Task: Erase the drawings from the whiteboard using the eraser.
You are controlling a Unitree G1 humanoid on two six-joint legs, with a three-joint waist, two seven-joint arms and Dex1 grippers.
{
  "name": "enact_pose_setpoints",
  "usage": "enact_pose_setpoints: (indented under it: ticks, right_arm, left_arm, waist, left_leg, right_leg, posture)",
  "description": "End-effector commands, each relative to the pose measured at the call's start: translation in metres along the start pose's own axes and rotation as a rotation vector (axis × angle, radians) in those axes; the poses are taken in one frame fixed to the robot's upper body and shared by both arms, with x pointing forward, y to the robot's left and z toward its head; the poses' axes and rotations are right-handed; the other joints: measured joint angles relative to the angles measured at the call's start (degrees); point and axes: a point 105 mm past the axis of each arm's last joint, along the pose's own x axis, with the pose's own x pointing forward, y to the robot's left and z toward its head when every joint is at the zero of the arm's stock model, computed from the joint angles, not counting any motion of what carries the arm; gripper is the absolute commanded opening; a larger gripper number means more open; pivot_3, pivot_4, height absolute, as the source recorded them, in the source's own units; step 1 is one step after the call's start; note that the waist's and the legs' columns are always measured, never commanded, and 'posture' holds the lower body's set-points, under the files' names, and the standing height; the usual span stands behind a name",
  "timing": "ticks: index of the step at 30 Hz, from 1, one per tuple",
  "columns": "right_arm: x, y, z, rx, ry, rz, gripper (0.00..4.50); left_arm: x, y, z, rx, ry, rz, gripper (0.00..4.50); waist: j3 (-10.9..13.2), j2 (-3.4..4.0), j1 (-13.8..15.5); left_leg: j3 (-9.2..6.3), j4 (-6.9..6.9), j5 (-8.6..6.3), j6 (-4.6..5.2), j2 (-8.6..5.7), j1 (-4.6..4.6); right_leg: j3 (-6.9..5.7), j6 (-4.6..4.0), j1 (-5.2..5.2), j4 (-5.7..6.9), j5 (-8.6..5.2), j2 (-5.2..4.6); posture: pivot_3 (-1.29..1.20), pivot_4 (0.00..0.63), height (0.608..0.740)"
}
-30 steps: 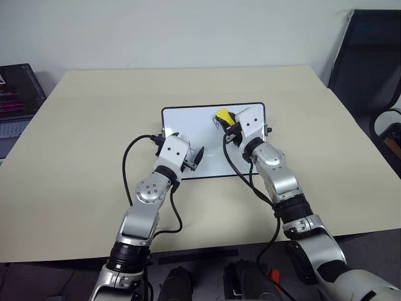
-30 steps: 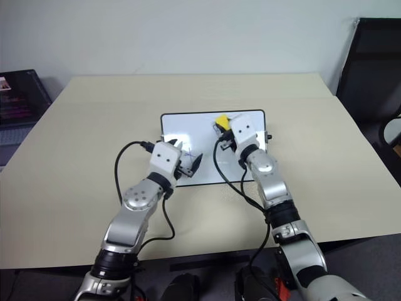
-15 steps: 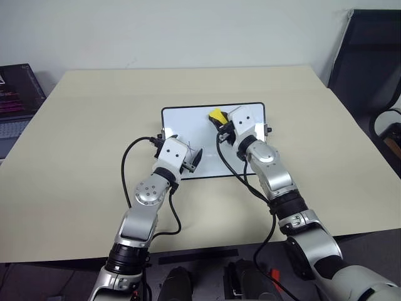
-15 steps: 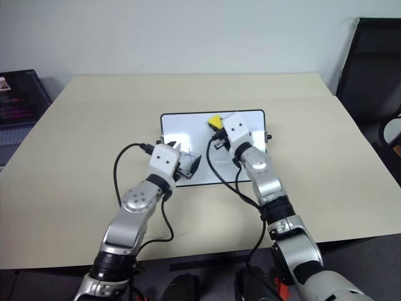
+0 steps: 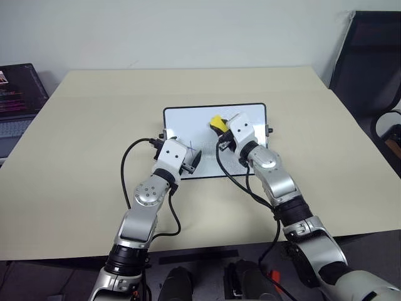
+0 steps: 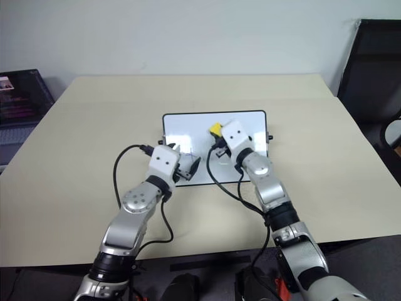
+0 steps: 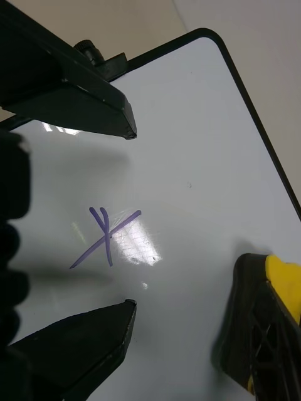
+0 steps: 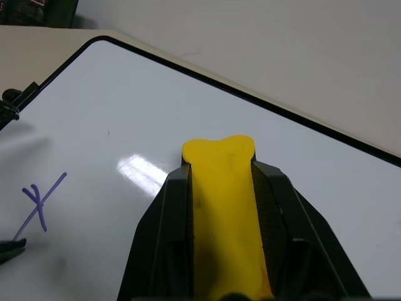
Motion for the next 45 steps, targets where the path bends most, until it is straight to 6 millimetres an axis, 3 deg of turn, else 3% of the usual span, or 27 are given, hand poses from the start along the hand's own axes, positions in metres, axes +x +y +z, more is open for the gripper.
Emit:
enact_pose_setpoints:
  ticks: [1, 7, 13, 18, 22, 26, 32, 45]
  right_arm:
    - [-0.011, -0.011, -0.013, 0.002, 0.058, -0.043, 1.01]
    - [-0.025, -0.014, -0.022, 0.003, 0.099, -0.064, 1.01]
    - [-0.026, -0.015, -0.021, 0.006, 0.099, -0.070, 1.01]
    - [-0.010, -0.014, -0.003, 0.012, 0.039, -0.066, 1.01]
    - [0.016, -0.006, 0.032, 0.011, -0.083, -0.044, 1.01]
    - [0.030, 0.003, 0.038, 0.011, -0.095, -0.023, 1.01]
    - [0.034, 0.001, 0.017, -0.066, 0.026, -0.035, 1.01]
    - [0.006, -0.018, -0.011, -0.088, 0.128, -0.098, 1.01]
  left_arm:
    - [0.000, 0.004, 0.019, 0.012, -0.064, 0.020, 4.50]
    - [0.002, 0.004, 0.019, 0.011, -0.065, 0.007, 4.50]
    - [0.003, 0.003, 0.019, 0.010, -0.064, 0.004, 4.50]
    - [0.003, 0.003, 0.018, 0.009, -0.065, 0.006, 4.50]
    - [0.004, 0.002, 0.019, 0.010, -0.067, 0.003, 4.50]
    - [0.003, 0.003, 0.019, 0.012, -0.068, 0.008, 4.50]
    - [-0.002, 0.004, 0.019, 0.011, -0.065, 0.025, 4.50]
    - [0.000, 0.002, 0.022, 0.008, -0.070, 0.010, 4.50]
  waist:
    - [0.0, 0.00, 0.0]
    - [0.0, -0.01, 0.0]
    - [0.0, -0.01, 0.0]
    - [0.0, -0.01, -0.1]
    - [0.0, -0.01, -0.6]
    - [0.0, -0.01, -0.7]
    - [0.0, -0.01, -0.2]
    - [0.0, -0.04, 0.0]
  left_leg:
    - [0.00, 0.00, 0.00, 0.00, 0.00, 0.02]
    - [0.06, 0.02, 0.00, 0.00, -0.02, 0.13]
    - [0.13, 0.03, 0.01, 0.01, -0.04, 0.21]
    - [0.16, 0.05, 0.01, 0.01, -0.04, 0.23]
    - [0.22, 0.03, 0.02, 0.02, -0.01, 0.33]
    - [0.21, -0.06, 0.02, 0.03, 0.01, 0.27]
    - [0.14, -0.06, 0.01, 0.02, -0.02, 0.01]
    - [0.12, 0.00, 0.02, 0.03, -0.03, 0.22]
  right_leg:
    - [0.00, 0.00, 0.01, 0.02, 0.00, 0.00]
    - [-0.01, 0.00, 0.03, 0.14, -0.01, 0.00]
    - [-0.01, -0.01, 0.03, 0.25, -0.02, 0.00]
    - [0.00, -0.01, 0.03, 0.28, -0.02, 0.00]
    - [0.05, -0.02, 0.02, 0.38, -0.02, 0.03]
    - [0.03, -0.06, -0.04, 0.34, -0.05, 0.04]
    - [0.03, -0.04, -0.12, 0.12, -0.04, -0.02]
    - [0.00, -0.04, 0.01, 0.29, -0.04, -0.02]
  posture:
    - [0.00, 0.150, 0.740]
    - [0.00, 0.150, 0.740]
    - [0.00, 0.150, 0.740]
    - [0.00, 0.150, 0.740]
    - [0.00, 0.150, 0.740]
    - [0.00, 0.150, 0.740]
    - [0.00, 0.150, 0.740]
    - [0.00, 0.150, 0.740]
